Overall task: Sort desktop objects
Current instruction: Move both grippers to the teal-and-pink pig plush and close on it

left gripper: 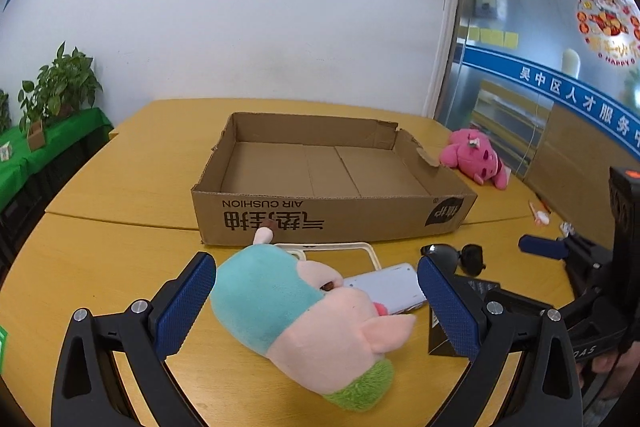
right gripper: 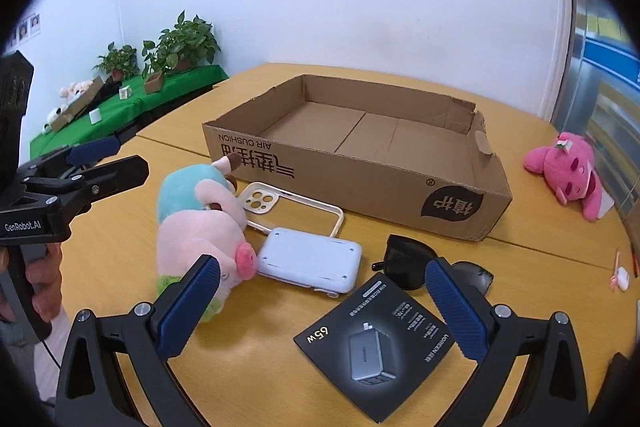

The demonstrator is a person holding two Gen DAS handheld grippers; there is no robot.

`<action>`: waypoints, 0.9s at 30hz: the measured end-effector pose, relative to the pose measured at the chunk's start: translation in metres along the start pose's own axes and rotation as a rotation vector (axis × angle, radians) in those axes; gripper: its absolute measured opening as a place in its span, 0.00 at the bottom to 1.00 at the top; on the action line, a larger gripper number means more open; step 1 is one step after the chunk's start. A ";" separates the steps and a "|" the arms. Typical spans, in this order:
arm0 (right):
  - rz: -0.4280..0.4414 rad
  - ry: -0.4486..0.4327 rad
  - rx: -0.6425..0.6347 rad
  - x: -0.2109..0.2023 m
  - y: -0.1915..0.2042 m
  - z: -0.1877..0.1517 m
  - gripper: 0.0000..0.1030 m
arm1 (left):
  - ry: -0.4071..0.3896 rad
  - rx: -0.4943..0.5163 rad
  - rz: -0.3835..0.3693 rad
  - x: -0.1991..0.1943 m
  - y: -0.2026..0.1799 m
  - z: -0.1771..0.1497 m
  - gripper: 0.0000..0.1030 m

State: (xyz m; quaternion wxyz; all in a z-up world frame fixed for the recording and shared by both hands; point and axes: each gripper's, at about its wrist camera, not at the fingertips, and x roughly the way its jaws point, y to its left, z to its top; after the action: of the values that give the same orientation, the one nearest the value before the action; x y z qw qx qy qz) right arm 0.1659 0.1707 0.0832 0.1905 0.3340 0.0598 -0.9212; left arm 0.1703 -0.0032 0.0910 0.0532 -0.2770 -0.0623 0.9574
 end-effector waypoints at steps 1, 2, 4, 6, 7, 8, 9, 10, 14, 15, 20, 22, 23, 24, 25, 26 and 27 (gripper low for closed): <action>-0.004 0.000 0.003 0.000 0.000 0.001 0.99 | -0.001 -0.007 0.002 0.000 0.000 0.002 0.99; -0.009 0.002 0.004 0.001 -0.001 0.001 0.99 | -0.001 -0.012 0.006 0.001 -0.001 0.003 0.99; -0.024 0.000 -0.002 0.002 0.000 0.002 0.99 | -0.001 -0.017 0.015 0.002 -0.001 0.005 0.99; -0.039 0.003 -0.011 0.005 0.002 0.002 0.99 | 0.004 -0.019 0.035 0.006 -0.002 0.005 0.99; -0.043 0.006 -0.013 0.006 0.002 0.002 0.99 | 0.011 -0.019 0.039 0.008 -0.002 0.005 0.99; -0.045 0.010 -0.017 0.008 0.003 0.002 0.99 | 0.020 -0.021 0.035 0.011 -0.001 0.004 0.99; -0.045 0.010 -0.023 0.010 0.004 0.002 0.99 | 0.026 -0.026 0.030 0.013 0.001 0.004 0.99; -0.044 0.010 -0.027 0.011 0.004 0.003 0.99 | 0.037 -0.035 0.024 0.016 0.003 0.003 0.99; -0.025 0.013 -0.032 0.020 0.007 0.007 0.99 | 0.096 -0.101 -0.026 0.031 0.016 0.000 0.99; -0.019 0.017 -0.034 0.023 0.008 0.007 0.99 | 0.108 -0.122 -0.033 0.035 0.020 -0.001 0.99; -0.010 0.040 -0.040 0.041 0.011 0.008 0.99 | 0.121 -0.171 -0.022 0.049 0.033 -0.004 0.99; -0.010 0.042 -0.030 0.045 0.010 0.008 0.99 | 0.109 -0.148 -0.003 0.052 0.031 -0.004 0.98; -0.006 0.048 -0.022 0.048 0.008 0.009 0.99 | 0.103 -0.133 0.004 0.053 0.030 -0.004 0.98; -0.002 0.055 -0.018 0.050 0.008 0.009 0.99 | 0.101 -0.123 0.009 0.053 0.029 -0.003 0.98; 0.001 0.062 -0.014 0.053 0.007 0.008 0.99 | 0.100 -0.115 0.014 0.054 0.028 -0.003 0.98; 0.000 0.068 -0.012 0.056 0.007 0.008 0.99 | 0.101 -0.111 0.015 0.056 0.027 -0.003 0.98; 0.001 0.075 -0.010 0.058 0.007 0.008 0.99 | 0.104 -0.112 0.013 0.057 0.027 -0.002 0.98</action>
State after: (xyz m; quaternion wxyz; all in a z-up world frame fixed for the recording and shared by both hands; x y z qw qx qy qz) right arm 0.1233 0.1447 0.0522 0.1905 0.3674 0.0713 -0.9076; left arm 0.1216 -0.0220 0.0550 0.0347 -0.3293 -0.1109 0.9370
